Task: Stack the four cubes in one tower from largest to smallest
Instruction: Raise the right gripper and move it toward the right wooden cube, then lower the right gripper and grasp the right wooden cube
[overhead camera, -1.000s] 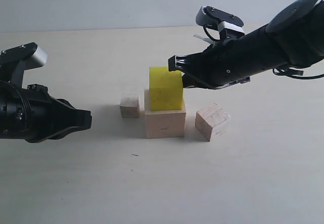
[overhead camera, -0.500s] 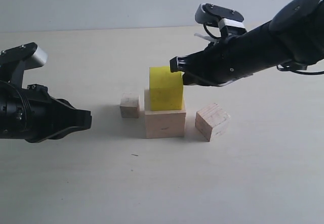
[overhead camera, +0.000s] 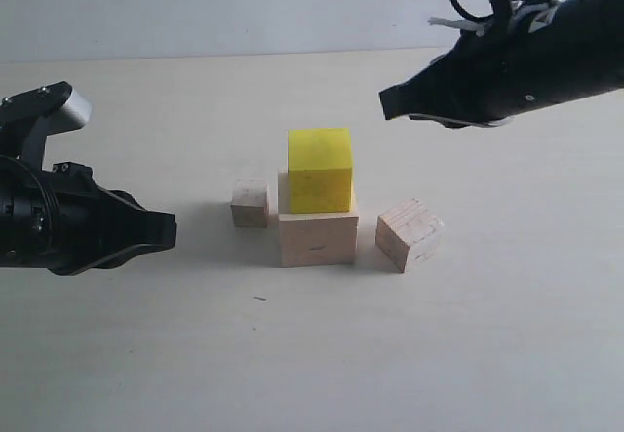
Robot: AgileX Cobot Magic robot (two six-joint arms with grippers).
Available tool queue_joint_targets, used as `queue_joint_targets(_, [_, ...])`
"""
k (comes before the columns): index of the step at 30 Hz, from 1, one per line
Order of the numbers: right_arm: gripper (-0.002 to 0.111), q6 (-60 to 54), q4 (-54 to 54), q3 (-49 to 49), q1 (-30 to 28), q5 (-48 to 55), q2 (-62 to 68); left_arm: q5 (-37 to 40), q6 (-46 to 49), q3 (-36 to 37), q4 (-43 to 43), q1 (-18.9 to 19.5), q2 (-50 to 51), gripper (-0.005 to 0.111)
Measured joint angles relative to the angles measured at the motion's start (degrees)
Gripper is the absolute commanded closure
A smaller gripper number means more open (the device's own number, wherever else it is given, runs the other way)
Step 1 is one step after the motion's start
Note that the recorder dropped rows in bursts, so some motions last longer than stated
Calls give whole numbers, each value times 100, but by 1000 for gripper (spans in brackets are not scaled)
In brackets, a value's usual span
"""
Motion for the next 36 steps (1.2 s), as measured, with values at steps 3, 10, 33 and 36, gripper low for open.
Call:
queue_joint_targets(3, [108, 54, -118, 398, 0, -36, -214, 0, 0, 0, 0, 0, 0, 107])
queue_joint_targets(10, [108, -108, -143, 1163, 0, -64, -409, 10, 4, 0, 0, 0, 0, 107])
queue_joint_targets(33, [30, -406, -115, 1190, 0, -263, -279, 294, 280, 0, 10, 0, 0, 107])
queue_joint_targets(36, [30, -418, 1, 1190, 0, -337, -11, 359, 293, 0, 10, 0, 0, 107])
